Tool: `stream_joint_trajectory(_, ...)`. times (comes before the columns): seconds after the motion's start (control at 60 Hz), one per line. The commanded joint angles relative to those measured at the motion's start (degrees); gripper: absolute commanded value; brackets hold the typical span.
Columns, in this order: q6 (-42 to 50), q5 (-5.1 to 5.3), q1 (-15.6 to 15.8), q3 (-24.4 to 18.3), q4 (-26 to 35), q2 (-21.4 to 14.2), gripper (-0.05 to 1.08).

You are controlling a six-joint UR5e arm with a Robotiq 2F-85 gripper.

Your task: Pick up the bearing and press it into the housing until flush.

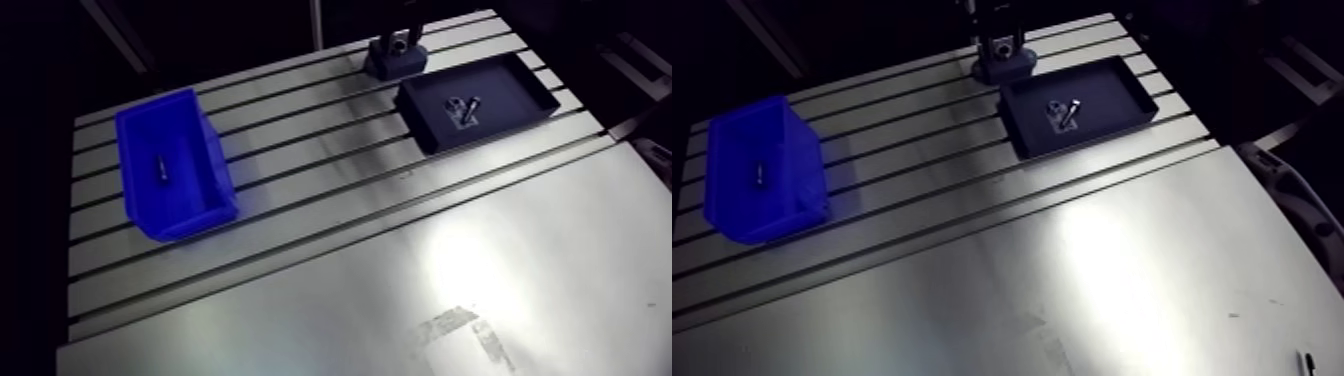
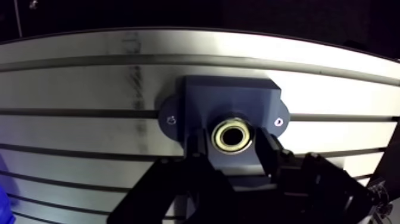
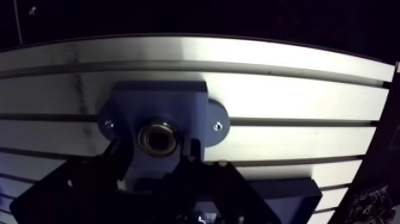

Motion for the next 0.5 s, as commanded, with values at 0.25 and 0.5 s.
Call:
stream_joint_trajectory(0.25,0.00,0.09,-0.12,-0.61,0.70,-3.29,0.00)
stream_joint_trajectory(0.5,2.03,1.21,-0.47,0.03,0.69,-3.93,1.01)
